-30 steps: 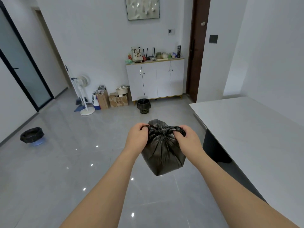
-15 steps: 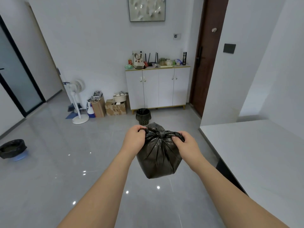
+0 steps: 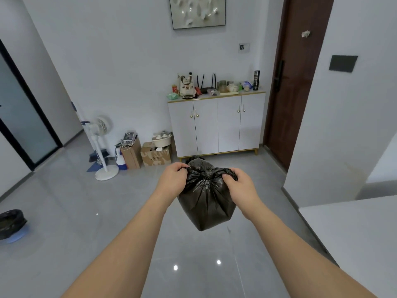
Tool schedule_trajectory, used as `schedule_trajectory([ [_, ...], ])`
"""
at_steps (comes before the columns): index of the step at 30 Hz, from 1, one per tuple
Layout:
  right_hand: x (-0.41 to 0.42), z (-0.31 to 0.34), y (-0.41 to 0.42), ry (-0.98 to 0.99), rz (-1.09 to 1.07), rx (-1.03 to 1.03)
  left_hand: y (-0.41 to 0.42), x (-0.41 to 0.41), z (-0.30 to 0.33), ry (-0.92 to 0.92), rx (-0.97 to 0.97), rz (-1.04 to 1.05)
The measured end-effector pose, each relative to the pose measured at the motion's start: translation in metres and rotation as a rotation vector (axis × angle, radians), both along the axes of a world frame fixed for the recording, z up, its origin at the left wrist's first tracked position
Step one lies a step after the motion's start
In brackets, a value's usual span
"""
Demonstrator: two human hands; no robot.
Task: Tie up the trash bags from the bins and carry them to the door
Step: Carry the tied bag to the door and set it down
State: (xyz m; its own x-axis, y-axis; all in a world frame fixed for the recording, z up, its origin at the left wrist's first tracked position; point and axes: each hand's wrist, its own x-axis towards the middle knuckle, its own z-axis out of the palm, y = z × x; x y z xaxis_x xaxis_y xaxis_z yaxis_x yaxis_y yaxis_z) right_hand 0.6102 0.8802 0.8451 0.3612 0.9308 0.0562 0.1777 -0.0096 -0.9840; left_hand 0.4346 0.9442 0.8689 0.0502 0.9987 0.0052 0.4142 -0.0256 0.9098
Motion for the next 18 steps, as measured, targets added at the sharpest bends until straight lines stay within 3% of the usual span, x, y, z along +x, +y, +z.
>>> schedule_trajectory([
  [18, -0.042, -0.008, 0.453, 0.005, -0.040, -0.017, 0.462, -0.054, -0.002, -0.035, -0.008, -0.092],
])
